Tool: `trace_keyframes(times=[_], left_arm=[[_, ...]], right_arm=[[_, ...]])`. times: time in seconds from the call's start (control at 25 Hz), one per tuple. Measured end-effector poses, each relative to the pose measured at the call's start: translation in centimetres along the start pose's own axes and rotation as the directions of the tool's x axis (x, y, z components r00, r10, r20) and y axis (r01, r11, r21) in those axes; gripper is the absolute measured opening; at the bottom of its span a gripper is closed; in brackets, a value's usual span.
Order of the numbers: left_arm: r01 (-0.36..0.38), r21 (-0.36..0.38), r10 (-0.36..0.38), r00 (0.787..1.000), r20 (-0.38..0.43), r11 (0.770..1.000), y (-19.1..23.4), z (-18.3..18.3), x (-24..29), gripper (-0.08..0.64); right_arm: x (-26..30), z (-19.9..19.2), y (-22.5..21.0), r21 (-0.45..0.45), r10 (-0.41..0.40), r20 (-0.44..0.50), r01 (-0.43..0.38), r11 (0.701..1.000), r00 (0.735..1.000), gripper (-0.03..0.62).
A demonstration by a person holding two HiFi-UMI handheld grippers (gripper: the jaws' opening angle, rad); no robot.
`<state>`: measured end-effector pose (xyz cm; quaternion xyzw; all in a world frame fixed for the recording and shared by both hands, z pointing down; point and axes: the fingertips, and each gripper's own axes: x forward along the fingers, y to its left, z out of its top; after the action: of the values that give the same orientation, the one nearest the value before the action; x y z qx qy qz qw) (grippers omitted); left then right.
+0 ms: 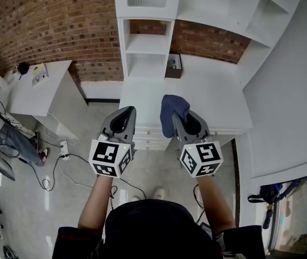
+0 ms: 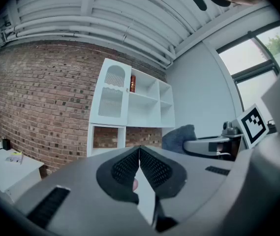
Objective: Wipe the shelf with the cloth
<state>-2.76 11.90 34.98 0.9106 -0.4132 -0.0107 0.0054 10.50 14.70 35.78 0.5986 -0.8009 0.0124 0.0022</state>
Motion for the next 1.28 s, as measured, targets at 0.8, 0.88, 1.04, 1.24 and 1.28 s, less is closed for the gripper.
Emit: trace_keyframes(times=[0.8, 0.88, 1.04, 1.24, 1.28], left_arm=[[-0.022, 0.003, 0.022, 1.0, -0.02, 1.0, -4.5, -1.4, 3.9, 0.017], [-0.031, 0.002, 0.031, 0.999, -0.024, 1.0, -4.8, -1.6, 4.0, 0.017], [-0.053, 0.005, 0.054, 0.998, -0.025, 0.999, -5.3, -1.9, 4.1, 0.017], [-0.066, 0.012, 0.066, 0.997, -0.03, 0.998, -5.7, -2.2, 4.6, 0.017], [-0.068, 0.013, 0.068, 0.997, -0.03, 0.998, -5.7, -2.2, 4.7, 0.017]], right_arm=[[-0.9, -0.8, -5.3, 0.043, 0.053, 0.019, -0.054, 0.998, 0.998, 0.089], [-0.9, -1.1, -5.8, 0.047, 0.061, 0.014, -0.062, 0.997, 0.998, 0.089], [-1.1, -1.7, -6.3, 0.041, 0.072, 0.009, -0.072, 0.997, 0.997, 0.089], [-0.7, -1.8, -7.0, 0.041, 0.089, 0.013, -0.089, 0.995, 0.996, 0.089], [-0.6, -1.8, -7.1, 0.041, 0.091, 0.013, -0.091, 0.995, 0.996, 0.089]])
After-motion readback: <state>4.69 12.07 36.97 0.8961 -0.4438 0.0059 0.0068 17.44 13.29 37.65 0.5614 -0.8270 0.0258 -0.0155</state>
